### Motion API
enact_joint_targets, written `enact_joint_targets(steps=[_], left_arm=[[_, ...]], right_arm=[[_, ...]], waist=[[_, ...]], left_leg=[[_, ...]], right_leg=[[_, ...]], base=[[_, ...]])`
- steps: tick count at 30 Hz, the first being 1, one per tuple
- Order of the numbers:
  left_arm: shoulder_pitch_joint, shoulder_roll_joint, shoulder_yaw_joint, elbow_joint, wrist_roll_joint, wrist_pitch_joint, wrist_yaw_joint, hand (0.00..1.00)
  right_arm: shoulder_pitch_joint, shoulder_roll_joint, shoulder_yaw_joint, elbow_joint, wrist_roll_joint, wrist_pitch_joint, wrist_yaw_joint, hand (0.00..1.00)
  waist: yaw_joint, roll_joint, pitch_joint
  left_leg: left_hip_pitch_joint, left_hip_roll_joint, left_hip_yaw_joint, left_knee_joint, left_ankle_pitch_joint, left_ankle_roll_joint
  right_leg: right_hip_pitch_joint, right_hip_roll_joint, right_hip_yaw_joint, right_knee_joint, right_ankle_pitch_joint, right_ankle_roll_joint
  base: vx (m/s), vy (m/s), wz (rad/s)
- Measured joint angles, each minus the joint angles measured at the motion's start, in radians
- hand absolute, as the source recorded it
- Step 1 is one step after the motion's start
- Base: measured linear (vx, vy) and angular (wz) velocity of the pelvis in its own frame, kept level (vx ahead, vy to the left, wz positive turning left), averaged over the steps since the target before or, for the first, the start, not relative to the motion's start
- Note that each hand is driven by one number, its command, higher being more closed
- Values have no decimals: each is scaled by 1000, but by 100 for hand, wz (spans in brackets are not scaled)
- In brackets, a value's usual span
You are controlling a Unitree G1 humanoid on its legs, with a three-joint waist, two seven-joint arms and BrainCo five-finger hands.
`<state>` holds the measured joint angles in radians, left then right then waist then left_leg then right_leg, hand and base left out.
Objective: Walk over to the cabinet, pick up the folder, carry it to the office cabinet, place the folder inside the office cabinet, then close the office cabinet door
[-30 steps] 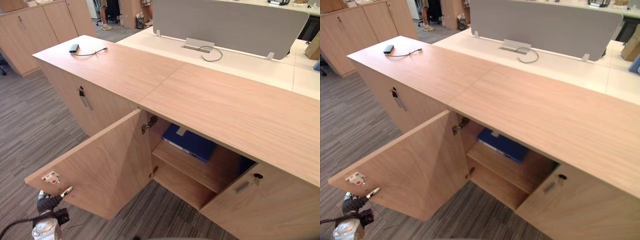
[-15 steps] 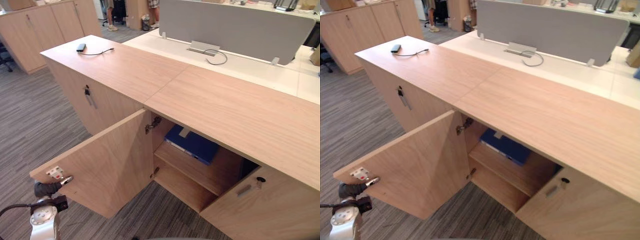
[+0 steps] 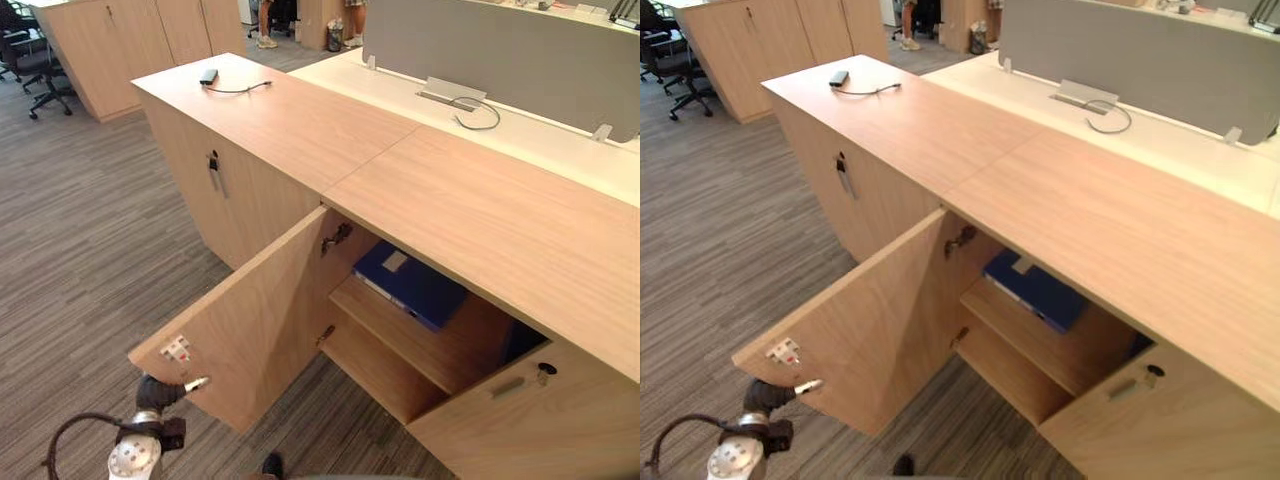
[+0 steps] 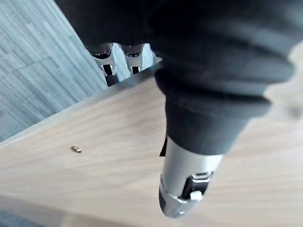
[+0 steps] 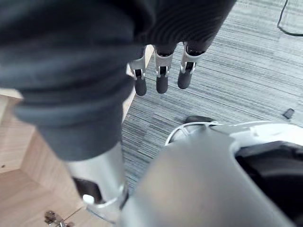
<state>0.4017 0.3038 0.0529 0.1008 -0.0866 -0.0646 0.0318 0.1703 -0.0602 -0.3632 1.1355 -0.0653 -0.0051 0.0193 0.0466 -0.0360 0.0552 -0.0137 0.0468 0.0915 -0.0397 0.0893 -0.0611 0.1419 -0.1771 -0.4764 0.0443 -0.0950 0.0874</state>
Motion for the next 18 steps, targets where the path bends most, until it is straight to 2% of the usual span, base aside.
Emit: enact_joint_targets(steps=[4,7,9,12,14,18], left_arm=[[95,27,-122,-70,11,-6,-47,0],[129,76,-254,-120,5,-6,-123,0],[143,119,-366,-157,-28,-5,-187,0],[147,157,-465,-230,-76,-10,-266,0],[140,171,-550,-303,-147,-37,-343,0],[132,171,-586,-320,-206,-53,-382,0]], right_arm=[[-1,-1,3,-1,1,-4,0,0],[-2,-2,13,-1,1,-15,0,0],[-3,-3,37,-2,-1,-24,2,0],[-7,-2,51,0,-12,-29,10,0],[-9,-4,73,2,-36,-29,13,0],[-18,-12,91,18,-39,-29,17,0]], waist=[[0,-1,-1],[-3,-1,-2],[-20,-3,-7],[-53,-9,-10],[-65,-11,-12],[-85,-10,-27]], left_leg=[[-6,9,21,-18,12,0],[-6,11,35,-47,33,-2],[-2,10,70,-47,31,1],[-1,8,88,-47,29,4],[12,8,113,-47,26,9],[22,9,125,-47,20,13]], right_leg=[[-40,6,42,7,8,-8],[-71,11,79,8,16,-6],[-88,8,120,7,30,-5],[-93,7,138,-7,47,-6],[-93,8,160,-19,58,-9],[-93,10,182,-25,64,-5]], base=[[-87,28,-24],[-75,37,-25],[-49,47,-47],[-20,37,-27],[-2,21,-34],[5,7,-19]])
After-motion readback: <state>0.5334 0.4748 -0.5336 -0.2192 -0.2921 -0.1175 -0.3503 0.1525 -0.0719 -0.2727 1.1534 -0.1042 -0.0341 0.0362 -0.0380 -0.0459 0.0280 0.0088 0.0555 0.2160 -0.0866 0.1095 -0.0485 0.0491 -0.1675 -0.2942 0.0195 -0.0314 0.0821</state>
